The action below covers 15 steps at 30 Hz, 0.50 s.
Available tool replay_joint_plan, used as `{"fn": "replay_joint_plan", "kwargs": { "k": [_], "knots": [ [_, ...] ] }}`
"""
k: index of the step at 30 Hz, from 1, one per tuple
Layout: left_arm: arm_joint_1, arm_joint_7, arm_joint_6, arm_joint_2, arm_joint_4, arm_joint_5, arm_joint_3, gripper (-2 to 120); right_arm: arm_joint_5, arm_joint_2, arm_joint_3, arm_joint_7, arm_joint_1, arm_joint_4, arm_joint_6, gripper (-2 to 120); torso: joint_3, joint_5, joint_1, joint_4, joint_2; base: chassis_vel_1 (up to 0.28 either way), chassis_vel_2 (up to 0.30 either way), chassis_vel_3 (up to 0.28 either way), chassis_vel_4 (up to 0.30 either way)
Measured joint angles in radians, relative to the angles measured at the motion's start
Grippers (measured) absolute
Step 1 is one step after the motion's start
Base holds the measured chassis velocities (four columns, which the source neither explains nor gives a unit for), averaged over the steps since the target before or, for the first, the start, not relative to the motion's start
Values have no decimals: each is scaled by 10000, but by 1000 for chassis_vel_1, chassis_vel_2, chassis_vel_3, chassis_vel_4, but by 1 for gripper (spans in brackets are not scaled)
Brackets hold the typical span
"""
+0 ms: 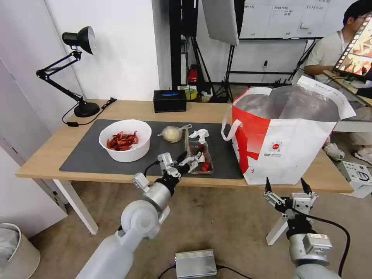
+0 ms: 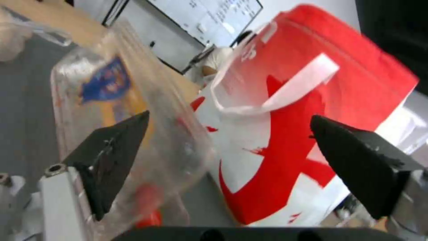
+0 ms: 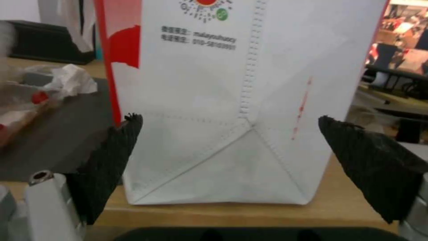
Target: Pick up the trash from the table and place it into the takeout bag.
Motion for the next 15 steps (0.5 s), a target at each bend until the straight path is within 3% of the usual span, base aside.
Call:
{"fn": "replay_joint_plan", "kwargs": {
  "k": [2,5,7,11,12,14,15],
  "knots": [
    [-111,212,2,9,159,565,19,88,235,0,-125,-90,7,0,21,100,0,0,0,1,0,0,0,0,0],
    [-111,212,2,9,159,565,19,88,235,0,-125,-90,7,0,21,100,0,0,0,1,0,0,0,0,0],
    [-391,795,2,106,568,1937,24,72,610,-61,-405,-230,31,-23,41,100,0,0,0,0,0,0,0,0,0],
    [-391,795,2,106,568,1937,24,72,610,-61,-405,-230,31,-23,41,100,0,0,0,0,0,0,0,0,0],
    [-717,1268,-289,361,1057,3428,-2,52,1246,-167,-935,-282,309,-29,-24,100,0,-1,0,0,0,0,0,0,0],
    [-717,1268,-289,361,1057,3428,-2,52,1246,-167,-935,-282,309,-29,-24,100,0,-1,0,0,0,0,0,0,0],
    [-853,1452,-449,552,1228,3939,-34,41,1566,-240,-1150,-340,500,-30,-90,100,1,0,0,1,0,0,0,0,0]
  ]
}}
